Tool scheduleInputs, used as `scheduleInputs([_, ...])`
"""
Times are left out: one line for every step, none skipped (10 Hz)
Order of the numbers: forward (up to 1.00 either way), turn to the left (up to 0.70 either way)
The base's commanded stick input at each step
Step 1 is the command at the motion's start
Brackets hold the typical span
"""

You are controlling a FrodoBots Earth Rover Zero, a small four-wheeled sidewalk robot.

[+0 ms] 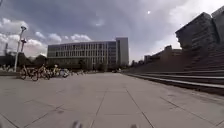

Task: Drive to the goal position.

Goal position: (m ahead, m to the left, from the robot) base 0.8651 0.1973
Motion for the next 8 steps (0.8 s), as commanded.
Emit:
scheduleInputs([0.70, -0.35])
scheduleInputs([0.70, -0.27])
scheduleInputs([0.70, 0.00])
scheduleInputs([0.70, 0.00])
scheduleInputs([0.70, 0.00])
scheduleInputs([0.70, 0.00])
scheduleInputs([0.70, 0.00])
scheduleInputs([0.70, 0.00])
